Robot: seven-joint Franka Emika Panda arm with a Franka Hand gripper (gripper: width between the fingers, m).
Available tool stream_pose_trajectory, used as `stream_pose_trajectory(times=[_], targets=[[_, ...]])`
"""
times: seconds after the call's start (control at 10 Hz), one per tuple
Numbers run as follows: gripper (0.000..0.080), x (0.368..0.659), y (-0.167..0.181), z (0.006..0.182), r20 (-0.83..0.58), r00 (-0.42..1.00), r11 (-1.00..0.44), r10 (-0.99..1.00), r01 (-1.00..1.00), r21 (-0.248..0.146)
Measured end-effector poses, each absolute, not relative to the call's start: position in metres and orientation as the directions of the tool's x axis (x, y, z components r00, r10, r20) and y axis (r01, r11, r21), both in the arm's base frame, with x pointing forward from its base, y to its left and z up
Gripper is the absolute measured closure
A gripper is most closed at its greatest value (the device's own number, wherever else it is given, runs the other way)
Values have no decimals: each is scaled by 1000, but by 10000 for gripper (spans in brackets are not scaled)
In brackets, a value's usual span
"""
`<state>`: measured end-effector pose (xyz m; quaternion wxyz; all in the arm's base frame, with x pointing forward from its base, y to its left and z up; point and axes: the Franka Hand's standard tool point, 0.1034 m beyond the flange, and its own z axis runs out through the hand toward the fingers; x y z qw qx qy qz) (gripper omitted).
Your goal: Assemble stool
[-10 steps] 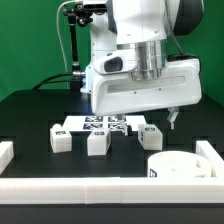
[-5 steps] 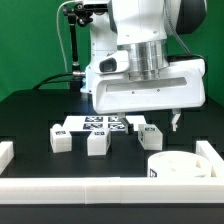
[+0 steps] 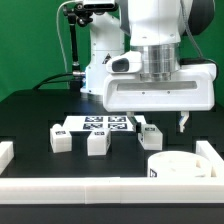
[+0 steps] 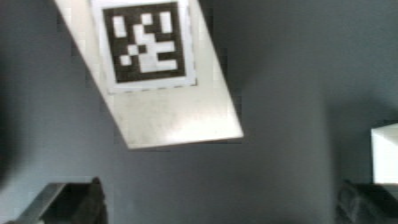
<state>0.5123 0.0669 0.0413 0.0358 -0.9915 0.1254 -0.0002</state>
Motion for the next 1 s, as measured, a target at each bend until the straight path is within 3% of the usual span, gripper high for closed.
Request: stream_pose_trajectory(times=[0.5, 1.0], targets=[[151, 503, 56, 39, -306, 924, -968, -228, -249, -32], [151, 491, 46, 36, -598, 774, -968, -208, -253, 10]])
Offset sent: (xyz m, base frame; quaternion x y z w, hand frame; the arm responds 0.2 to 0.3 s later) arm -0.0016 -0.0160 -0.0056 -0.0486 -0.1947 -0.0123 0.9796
